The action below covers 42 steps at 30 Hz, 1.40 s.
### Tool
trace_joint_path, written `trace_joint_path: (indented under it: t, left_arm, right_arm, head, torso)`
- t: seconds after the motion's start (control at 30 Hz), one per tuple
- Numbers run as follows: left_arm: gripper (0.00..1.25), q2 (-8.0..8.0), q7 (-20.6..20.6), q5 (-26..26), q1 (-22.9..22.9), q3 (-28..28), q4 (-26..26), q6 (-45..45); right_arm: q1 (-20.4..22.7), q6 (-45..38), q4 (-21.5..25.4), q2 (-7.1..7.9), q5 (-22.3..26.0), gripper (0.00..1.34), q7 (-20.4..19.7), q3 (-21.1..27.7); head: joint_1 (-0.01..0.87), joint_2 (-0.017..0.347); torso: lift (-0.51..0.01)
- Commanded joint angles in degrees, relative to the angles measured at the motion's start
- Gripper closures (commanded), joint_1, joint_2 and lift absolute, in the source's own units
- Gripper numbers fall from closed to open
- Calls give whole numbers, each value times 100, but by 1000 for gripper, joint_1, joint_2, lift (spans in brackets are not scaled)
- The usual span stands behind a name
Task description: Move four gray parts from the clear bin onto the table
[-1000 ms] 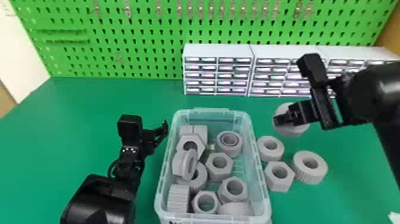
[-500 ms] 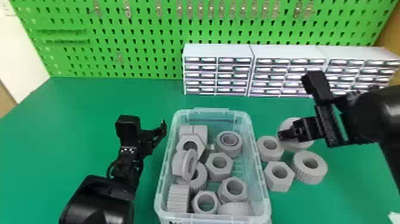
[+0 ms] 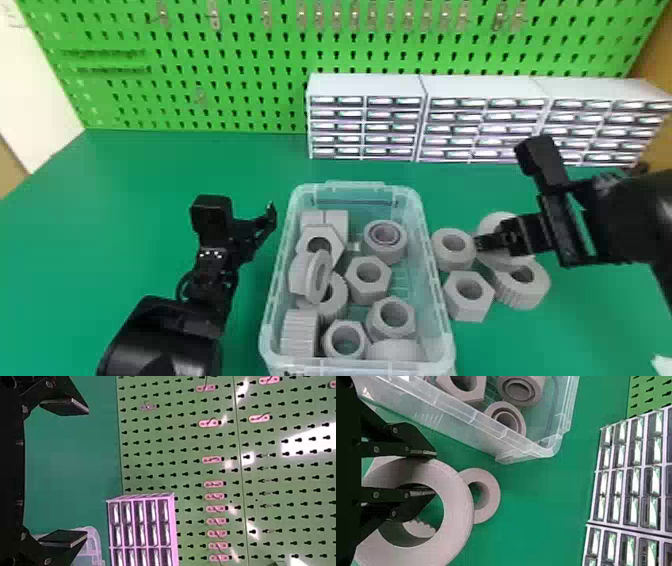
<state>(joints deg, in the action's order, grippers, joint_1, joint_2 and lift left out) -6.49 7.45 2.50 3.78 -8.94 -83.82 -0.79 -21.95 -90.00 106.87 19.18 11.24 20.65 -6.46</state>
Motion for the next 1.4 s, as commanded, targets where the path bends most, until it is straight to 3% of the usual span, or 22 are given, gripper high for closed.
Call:
trace_joint_path:
  t: [0.0, 0.37, 1.0, 1.37]
  left_arm:
    - [180, 8, 20, 14, -9, -20, -3, 0]
    - [180, 8, 72, 58, -18, 103, -3, -35]
    - [180, 43, 116, 102, -62, 191, -3, -88]
    - [182, 69, 125, 93, -97, 305, -3, -132]
  right_arm:
    - [130, -8, 71, 50, -8, 1041, 0, 30]
    - [394, -8, 150, 182, -25, 1042, 0, 162]
    - [789, -8, 124, 121, -333, 1042, 0, 136]
    - [965, -8, 124, 173, -263, 1042, 0, 83]
  head:
    - [693, 72]
    - [693, 72]
    - [693, 72]
    - [693, 72]
  torso:
    - [-52]
    - [-52]
    - [-52]
    - [-52]
